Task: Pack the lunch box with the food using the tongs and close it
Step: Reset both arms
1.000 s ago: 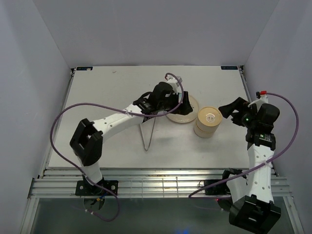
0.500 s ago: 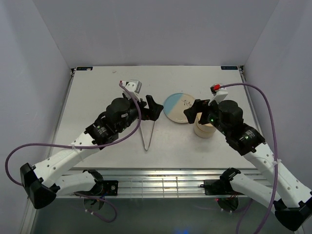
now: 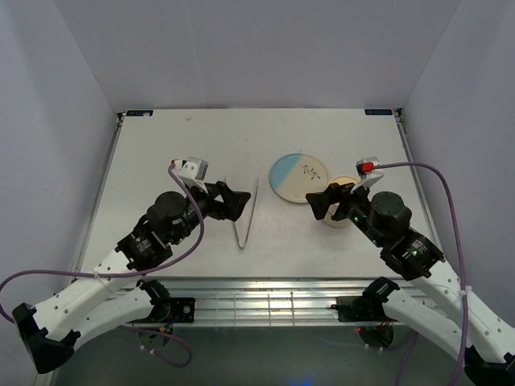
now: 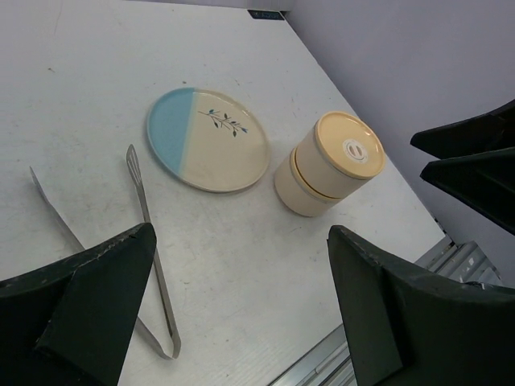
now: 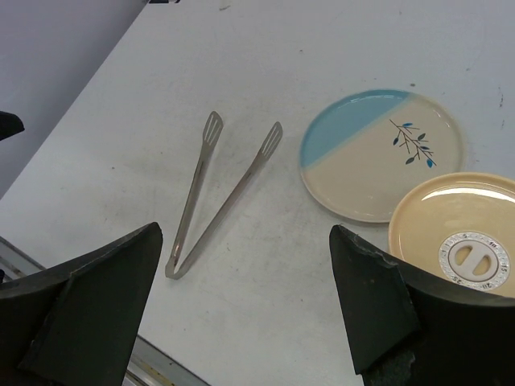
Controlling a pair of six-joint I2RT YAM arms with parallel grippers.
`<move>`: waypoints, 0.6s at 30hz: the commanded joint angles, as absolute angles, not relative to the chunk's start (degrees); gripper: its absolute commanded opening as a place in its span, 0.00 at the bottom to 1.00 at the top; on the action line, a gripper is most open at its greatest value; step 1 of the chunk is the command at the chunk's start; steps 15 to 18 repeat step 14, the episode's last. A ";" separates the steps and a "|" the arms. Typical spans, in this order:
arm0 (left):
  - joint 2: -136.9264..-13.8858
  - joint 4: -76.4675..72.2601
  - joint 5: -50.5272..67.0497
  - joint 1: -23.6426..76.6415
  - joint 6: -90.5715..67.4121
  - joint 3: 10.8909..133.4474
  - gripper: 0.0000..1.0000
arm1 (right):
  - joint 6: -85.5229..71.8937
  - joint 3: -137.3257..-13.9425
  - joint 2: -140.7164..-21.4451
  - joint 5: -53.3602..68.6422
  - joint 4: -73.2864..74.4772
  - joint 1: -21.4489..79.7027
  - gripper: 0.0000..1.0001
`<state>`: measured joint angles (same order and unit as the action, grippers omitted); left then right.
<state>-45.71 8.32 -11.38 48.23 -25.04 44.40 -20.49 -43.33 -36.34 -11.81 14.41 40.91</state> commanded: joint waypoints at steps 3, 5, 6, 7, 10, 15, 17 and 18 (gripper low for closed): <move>-43.86 6.24 -10.99 48.43 -24.61 44.47 0.98 | -19.69 -42.28 -33.93 -13.01 9.76 41.13 0.90; -44.12 6.33 -10.81 48.43 -24.61 44.39 0.98 | -19.69 -41.14 -32.52 -13.01 9.06 41.13 0.90; -44.21 6.42 -10.72 48.43 -24.61 44.38 0.98 | -19.69 -40.87 -32.17 -13.01 8.88 41.13 0.90; -44.30 6.59 -10.72 48.43 -24.61 44.30 0.98 | -19.69 -40.78 -31.82 -13.36 8.70 41.13 0.90; -44.82 6.77 -10.63 48.52 -24.52 44.21 0.98 | -19.78 -40.52 -31.73 -13.98 8.88 41.13 0.90; -45.26 6.68 -10.02 48.43 -24.70 44.12 0.98 | -20.13 -40.17 -31.73 -13.97 8.70 41.13 0.90; -45.26 6.68 -10.02 48.43 -24.70 44.12 0.98 | -20.13 -40.17 -31.73 -13.97 8.70 41.13 0.90; -45.26 6.68 -10.02 48.43 -24.70 44.12 0.98 | -20.13 -40.17 -31.73 -13.97 8.70 41.13 0.90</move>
